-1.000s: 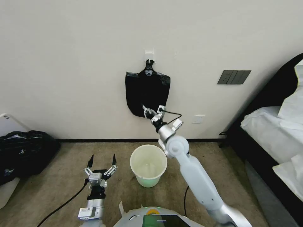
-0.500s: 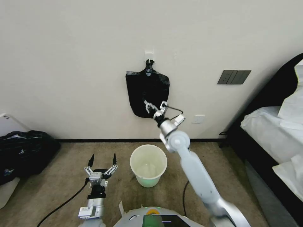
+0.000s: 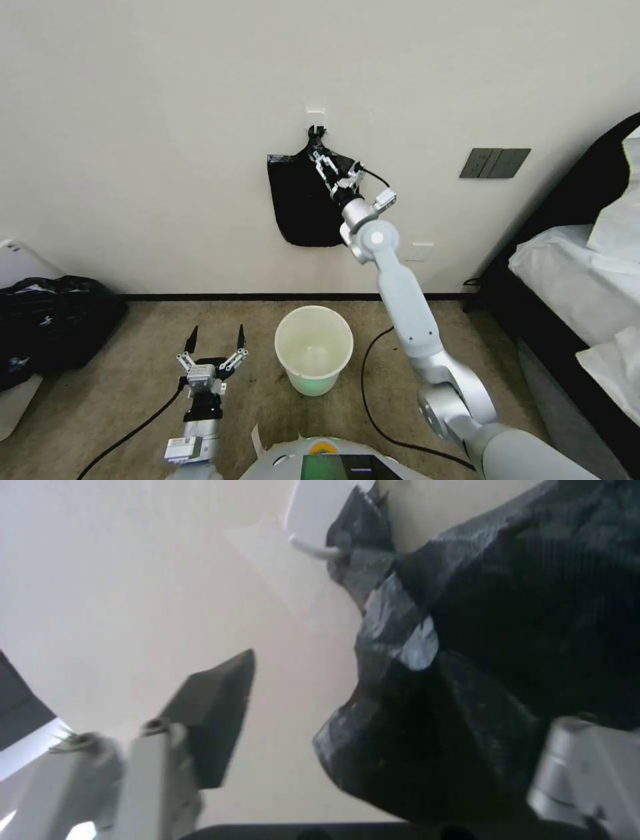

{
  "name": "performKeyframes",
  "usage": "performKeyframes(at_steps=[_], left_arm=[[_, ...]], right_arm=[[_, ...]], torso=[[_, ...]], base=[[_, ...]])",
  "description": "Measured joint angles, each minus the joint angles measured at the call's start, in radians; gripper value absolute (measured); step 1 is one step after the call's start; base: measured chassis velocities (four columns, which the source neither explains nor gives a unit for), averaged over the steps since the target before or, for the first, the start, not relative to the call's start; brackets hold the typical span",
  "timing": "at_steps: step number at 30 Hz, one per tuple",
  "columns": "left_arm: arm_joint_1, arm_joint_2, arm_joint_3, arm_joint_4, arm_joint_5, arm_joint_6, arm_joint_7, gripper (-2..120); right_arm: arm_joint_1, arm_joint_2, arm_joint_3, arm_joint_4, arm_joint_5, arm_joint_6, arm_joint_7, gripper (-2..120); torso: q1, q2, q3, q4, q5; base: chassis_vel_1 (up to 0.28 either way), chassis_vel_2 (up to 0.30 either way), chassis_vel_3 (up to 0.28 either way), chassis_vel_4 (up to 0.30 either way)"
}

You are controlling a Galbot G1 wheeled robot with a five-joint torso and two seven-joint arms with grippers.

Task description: Place a trash bag onto the trash bin.

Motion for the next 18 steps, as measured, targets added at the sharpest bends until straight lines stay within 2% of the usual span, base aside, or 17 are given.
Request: performKeyframes(at_steps=[7,18], left_arm=[[-0.002,-0.006,0.0,0.008,0.0,-0.001,0.0,100],[0.001,-0.006,0.0,0.01,0.0,-0.003,0.0,100]], right_arm=[[0.007,0.011,0.0,-0.036,-0.001,-0.003,0.001,99],[0.04,0.025,0.002,-0.076,-0.011,-0.004,-0.02,100]], torso=[[0.0,0.0,0.0,0.0,0.0],[0.0,0.0,0.0,0.0,0.0]], base=[[0.0,0.0,0.0,0.0],[0.0,0.0,0.0,0.0]])
